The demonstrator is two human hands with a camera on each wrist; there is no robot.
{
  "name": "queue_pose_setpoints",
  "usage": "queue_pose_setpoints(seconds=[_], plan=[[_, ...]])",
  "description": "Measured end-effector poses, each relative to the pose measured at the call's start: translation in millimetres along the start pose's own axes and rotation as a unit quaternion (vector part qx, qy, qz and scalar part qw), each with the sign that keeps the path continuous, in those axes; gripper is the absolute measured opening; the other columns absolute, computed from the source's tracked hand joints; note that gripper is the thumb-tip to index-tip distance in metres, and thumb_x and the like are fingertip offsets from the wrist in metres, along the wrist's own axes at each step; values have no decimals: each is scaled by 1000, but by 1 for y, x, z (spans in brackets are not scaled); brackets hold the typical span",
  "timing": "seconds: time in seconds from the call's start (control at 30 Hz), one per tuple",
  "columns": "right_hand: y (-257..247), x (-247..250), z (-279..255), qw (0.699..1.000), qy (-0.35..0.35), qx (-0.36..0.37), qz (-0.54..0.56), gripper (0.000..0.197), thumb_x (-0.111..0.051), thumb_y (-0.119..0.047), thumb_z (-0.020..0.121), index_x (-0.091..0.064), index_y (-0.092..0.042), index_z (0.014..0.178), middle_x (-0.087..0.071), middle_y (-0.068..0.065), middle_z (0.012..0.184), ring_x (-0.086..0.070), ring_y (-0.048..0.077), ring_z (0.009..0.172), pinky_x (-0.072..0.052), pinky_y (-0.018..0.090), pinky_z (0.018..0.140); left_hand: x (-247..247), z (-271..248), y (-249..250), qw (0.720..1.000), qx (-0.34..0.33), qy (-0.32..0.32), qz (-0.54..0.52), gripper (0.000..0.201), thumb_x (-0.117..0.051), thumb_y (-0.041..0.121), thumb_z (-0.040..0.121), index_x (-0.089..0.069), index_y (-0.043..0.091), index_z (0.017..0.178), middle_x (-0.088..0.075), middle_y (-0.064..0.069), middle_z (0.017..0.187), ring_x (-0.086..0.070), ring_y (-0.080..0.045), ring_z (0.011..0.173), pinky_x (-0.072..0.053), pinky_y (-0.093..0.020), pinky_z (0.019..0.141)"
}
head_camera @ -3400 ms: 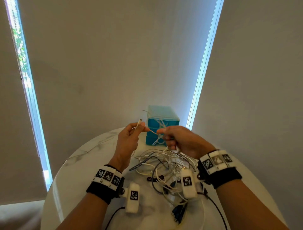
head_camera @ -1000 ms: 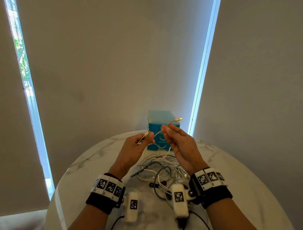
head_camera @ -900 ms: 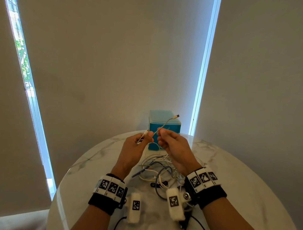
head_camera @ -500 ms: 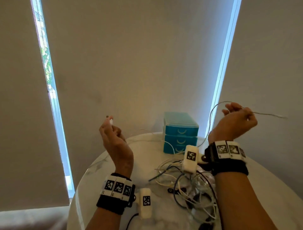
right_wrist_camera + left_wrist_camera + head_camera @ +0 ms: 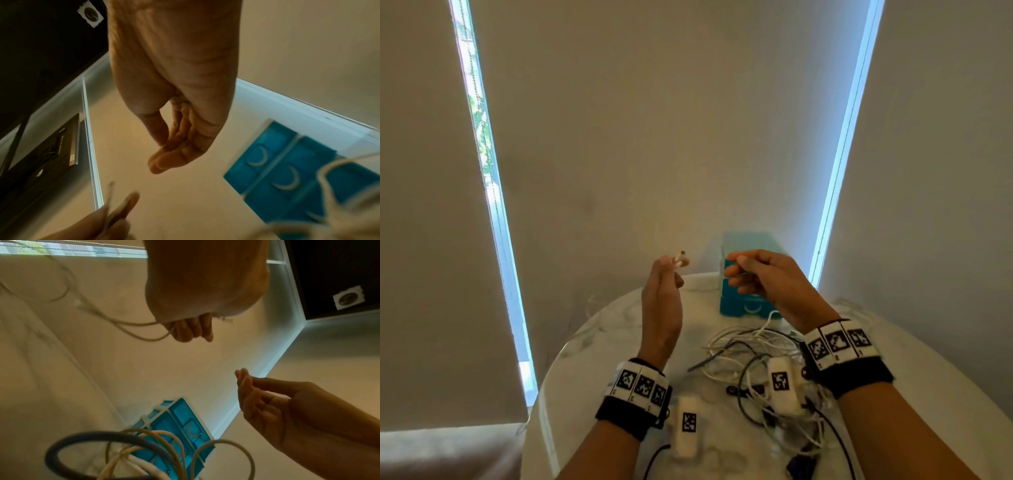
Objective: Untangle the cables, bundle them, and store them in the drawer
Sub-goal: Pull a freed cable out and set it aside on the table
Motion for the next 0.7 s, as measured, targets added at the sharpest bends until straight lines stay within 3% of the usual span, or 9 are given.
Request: queue_pose_setpoints(seconds=[0.1, 0.17, 0.27, 0.33, 0.43, 0.53, 0.6, 0.7], plan=[[23, 13, -21, 1000, 10, 3, -21, 19, -72, -25, 102, -79, -16, 116, -82, 5, 107, -77, 17, 92, -62, 24, 76, -31, -13, 0, 987, -5, -145, 75, 38, -38, 39, 116, -73, 28, 109, -64, 21, 79, -53, -4, 76, -42, -24, 69], [34, 19, -33, 999, 30, 17, 0, 22, -77, -29, 98, -80, -21, 118, -81, 3, 110, -79, 16, 98, -64, 28, 84, -50, -25, 1, 967, -41, -224, 117, 30, -41, 35, 116, -70, 28, 112, -64, 21, 84, -55, -1, 78, -43, -22, 71], [47, 29, -41, 994, 90, 50, 38, 25, -81, -26, 95, -79, -20, 118, -82, 5, 107, -81, 19, 98, -65, 34, 89, -69, -36, 4, 949, -73, -287, 111, 21, -44, 25, 115, -64, 20, 122, -65, 27, 85, -57, 6, 77, -44, -13, 71], [55, 36, -44, 987, 129, 66, 72, 21, -82, -19, 94, -79, -13, 113, -83, 7, 101, -81, 23, 97, -65, 36, 91, -78, -38, 5, 944, -67, -310, 95, 18, -44, 18, 115, -54, 15, 130, -67, 19, 86, -59, 6, 74, -47, -13, 68], [65, 43, -48, 975, 180, 78, 105, 22, -87, -17, 89, -79, -4, 105, -82, 11, 95, -81, 26, 94, -66, 37, 89, -86, -38, 5, 930, -45, -355, 80, 19, -43, 16, 115, -40, 14, 134, -62, -6, 87, -52, 1, 62, -44, -15, 58], [76, 38, -51, 980, 166, 58, 97, 25, -87, -20, 88, -78, -5, 107, -83, 10, 95, -82, 24, 94, -66, 33, 86, -83, -34, -3, 926, -34, -357, 121, 15, -44, 20, 115, -48, 17, 129, -60, -1, 80, -51, 0, 61, -42, -13, 60], [79, 39, -49, 983, 156, 38, 91, 26, -84, -23, 92, -76, -9, 112, -83, 8, 99, -81, 22, 97, -66, 33, 89, -73, -28, -9, 941, -18, -312, 132, 16, -45, 21, 114, -57, 20, 124, -62, 6, 81, -53, 3, 63, -41, -16, 64], [69, 52, -46, 988, 139, 31, -67, 26, -81, -39, 94, -75, -23, 114, -81, -4, 104, -78, 10, 98, -65, 34, 93, -51, -16, -20, 964, 51, -238, 110, 29, -42, 40, 115, -66, 25, 121, -62, 8, 96, -53, 2, 69, -41, -21, 64]])
Point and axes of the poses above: each hand's wrist, its own z-axis towards the middle knuckle, its own x-axis out of the back of the hand, y = z × x, the point moved 6 cm from there along z, towards the middle knuckle
